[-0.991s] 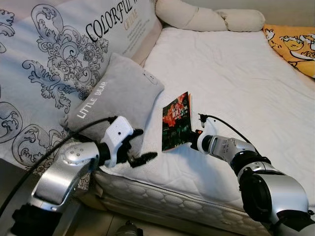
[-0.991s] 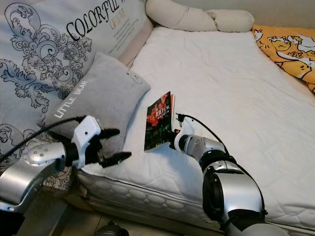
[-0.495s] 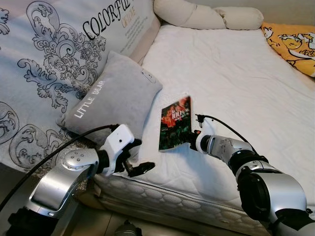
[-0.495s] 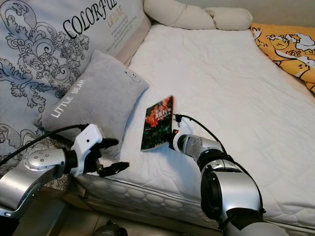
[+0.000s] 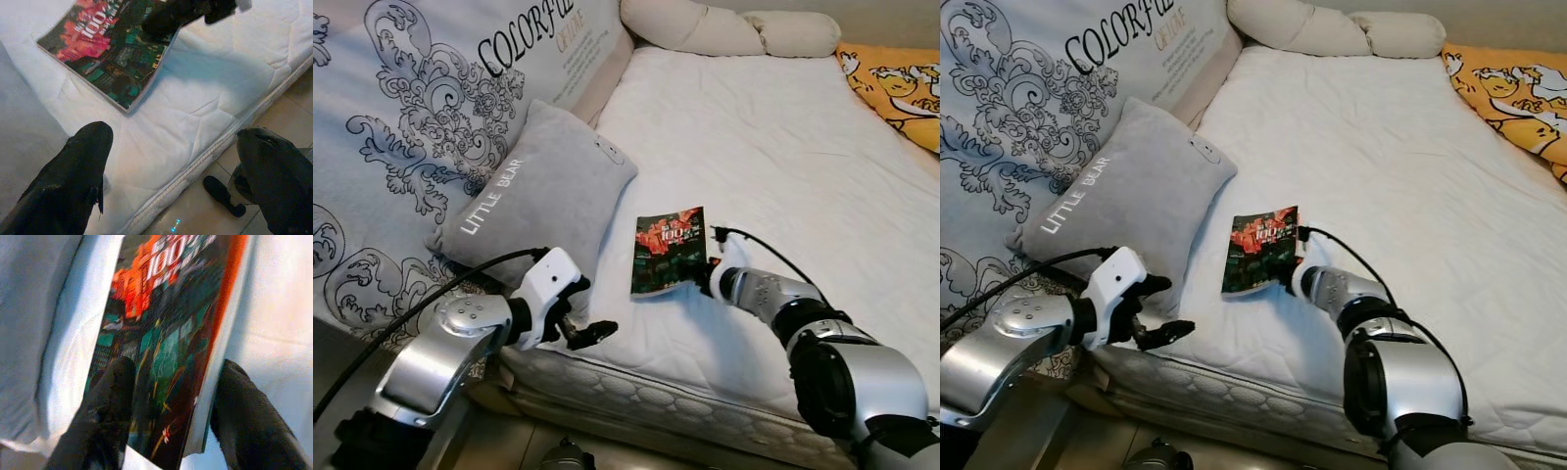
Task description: Clean up the room
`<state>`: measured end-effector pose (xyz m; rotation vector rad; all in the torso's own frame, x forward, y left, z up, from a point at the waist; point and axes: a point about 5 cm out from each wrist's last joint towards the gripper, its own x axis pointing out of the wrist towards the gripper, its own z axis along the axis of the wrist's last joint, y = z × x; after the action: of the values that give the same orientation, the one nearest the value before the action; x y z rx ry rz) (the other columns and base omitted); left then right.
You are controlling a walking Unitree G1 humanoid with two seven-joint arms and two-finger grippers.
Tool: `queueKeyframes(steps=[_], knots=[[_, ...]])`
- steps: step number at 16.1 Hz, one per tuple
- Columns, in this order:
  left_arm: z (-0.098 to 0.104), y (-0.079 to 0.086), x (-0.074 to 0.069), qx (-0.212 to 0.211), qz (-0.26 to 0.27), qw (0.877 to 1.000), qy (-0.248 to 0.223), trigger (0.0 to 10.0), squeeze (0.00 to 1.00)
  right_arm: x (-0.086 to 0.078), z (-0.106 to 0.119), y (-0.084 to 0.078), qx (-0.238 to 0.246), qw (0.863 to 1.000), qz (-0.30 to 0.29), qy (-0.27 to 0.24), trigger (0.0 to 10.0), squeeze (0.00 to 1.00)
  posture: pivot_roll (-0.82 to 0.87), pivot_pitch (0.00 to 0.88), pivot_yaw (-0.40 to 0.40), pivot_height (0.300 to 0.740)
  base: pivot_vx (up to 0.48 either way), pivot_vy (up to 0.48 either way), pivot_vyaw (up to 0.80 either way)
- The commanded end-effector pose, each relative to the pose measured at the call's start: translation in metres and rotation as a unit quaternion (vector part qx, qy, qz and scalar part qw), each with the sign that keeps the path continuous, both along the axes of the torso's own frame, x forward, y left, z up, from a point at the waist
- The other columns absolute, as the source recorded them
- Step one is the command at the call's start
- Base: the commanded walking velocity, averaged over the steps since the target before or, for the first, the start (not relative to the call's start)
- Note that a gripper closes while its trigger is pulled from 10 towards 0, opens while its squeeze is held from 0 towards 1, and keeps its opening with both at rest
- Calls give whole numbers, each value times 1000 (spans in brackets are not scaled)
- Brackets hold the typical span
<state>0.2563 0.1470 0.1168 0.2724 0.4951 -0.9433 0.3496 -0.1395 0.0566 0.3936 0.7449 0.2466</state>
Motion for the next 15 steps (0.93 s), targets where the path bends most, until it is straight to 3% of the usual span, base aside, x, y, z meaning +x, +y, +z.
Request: queueKeyframes(steps=[1, 6, 8, 10, 11, 12, 14, 15], knots=[[-5, -1, 1, 10, 3, 1000, 1, 10000, 424, -2, -4, -7, -18, 1000, -10, 0, 10000, 1000, 145, 0, 28, 740, 0, 0, 0], [-15, -1, 0, 2, 20, 1000, 9, 10000, 424, -14, -18, -9, 21, 1000, -11, 12, 10000, 1000, 96, 0, 20, 740, 0, 0, 0], [-15, 2, 0, -16, 49, 999, -2, 10000, 424, -18, -23, -17, 9, 1000, -10, -11, 10000, 1000, 81, 0, 19, 740, 0, 0, 0], [-6, 3, 4, -69, 135, 987, -60, 10000, 416, -9, -7, -35, 17, 994, -52, -96, 10000, 1000, 60, 0, 21, 740, 0, 0, 0], [-4, 4, 4, -79, 169, 979, -78, 10000, 322, -6, 5, -39, 22, 988, -64, -138, 10000, 1000, 36, 0, 28, 740, 0, 0, 0], [-2, 5, 4, -87, 194, 973, -89, 10000, 318, -6, 16, -41, 16, 983, -67, -170, 10000, 1000, 28, 0, 30, 740, 0, 0, 0], [7, 5, 2, -105, 259, 950, -141, 10000, 322, -20, 44, -37, -4, 967, -63, -247, 10000, 1000, 11, 0, 35, 740, 0, 0, 0], [7, 3, 1, -118, 282, 944, -124, 10000, 341, -27, 49, -36, -19, 963, -68, -262, 10000, 1000, 11, 0, 29, 740, 0, 0, 0]])
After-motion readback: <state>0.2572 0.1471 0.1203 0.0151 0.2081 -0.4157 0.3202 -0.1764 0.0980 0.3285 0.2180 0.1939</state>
